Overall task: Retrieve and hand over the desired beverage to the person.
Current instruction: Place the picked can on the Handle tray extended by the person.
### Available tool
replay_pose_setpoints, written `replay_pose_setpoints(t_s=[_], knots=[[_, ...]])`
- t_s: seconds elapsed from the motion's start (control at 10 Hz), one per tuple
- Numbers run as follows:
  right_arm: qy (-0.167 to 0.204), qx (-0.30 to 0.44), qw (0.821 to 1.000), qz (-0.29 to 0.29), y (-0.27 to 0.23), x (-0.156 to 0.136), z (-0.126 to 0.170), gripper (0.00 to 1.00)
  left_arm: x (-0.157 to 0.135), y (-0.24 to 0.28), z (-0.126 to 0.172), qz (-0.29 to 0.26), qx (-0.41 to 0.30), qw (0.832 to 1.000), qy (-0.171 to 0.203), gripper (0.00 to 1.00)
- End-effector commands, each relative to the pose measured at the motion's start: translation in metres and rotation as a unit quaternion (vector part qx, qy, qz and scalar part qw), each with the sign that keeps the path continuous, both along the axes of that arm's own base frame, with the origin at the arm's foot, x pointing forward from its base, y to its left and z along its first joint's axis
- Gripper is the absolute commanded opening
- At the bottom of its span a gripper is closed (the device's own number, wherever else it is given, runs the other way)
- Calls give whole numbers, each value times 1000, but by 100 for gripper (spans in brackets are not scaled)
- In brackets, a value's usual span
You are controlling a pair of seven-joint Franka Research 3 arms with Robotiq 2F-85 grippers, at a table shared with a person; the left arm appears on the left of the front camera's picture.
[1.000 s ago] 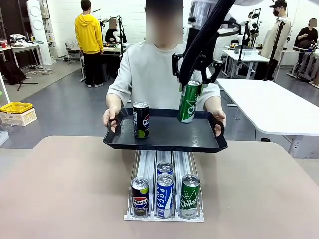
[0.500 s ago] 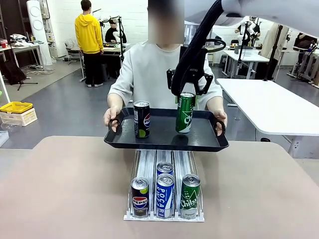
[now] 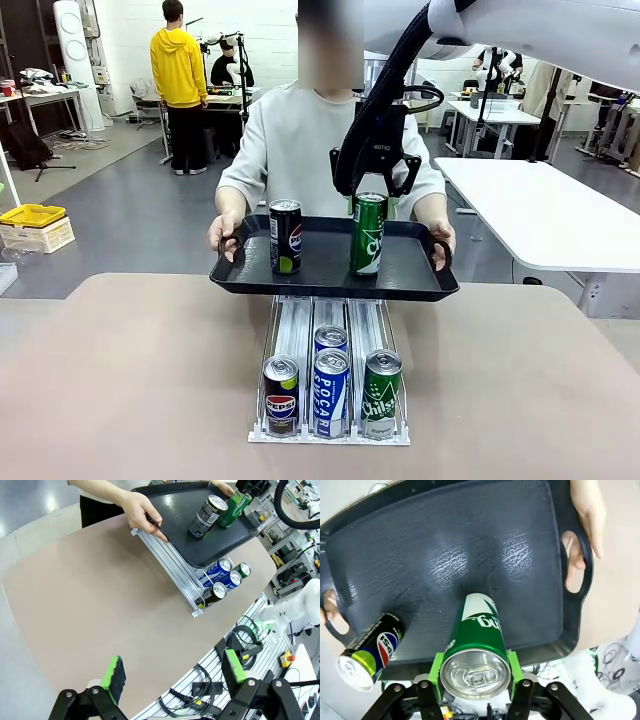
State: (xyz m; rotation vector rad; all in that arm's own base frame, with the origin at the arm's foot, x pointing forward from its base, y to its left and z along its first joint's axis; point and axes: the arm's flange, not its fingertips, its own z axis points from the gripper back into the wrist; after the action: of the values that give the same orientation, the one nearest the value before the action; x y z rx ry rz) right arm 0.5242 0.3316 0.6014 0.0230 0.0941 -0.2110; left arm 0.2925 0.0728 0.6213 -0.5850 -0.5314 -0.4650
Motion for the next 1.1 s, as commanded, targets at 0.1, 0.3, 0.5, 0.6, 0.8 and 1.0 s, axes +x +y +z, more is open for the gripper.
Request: replay_pose_setpoints(t_s=[0.1,0.3,0.5,0.6,0.8,1.0], knots=[[10,-7,1000,6,4,2,11,71,-1,1,-1,-3,2,1000,0,100],[14,-7,1000,6,3,1,11,100,-1,1,-1,-3,2,1000,0,100],[14,-6,1000,8,3,0,11,100,-1,1,-1,-3,2,1000,0,100],[12,-6,1000,8,2,0,11,100,-1,1,-1,-3,2,1000,0,100],[12,-6,1000,12,2,-2,11,100,-1,1,-1,-3,2,1000,0,100],[3,-2,1000,7,-1,-10,21,100,-1,1,-1,-3,2,1000,0,100]])
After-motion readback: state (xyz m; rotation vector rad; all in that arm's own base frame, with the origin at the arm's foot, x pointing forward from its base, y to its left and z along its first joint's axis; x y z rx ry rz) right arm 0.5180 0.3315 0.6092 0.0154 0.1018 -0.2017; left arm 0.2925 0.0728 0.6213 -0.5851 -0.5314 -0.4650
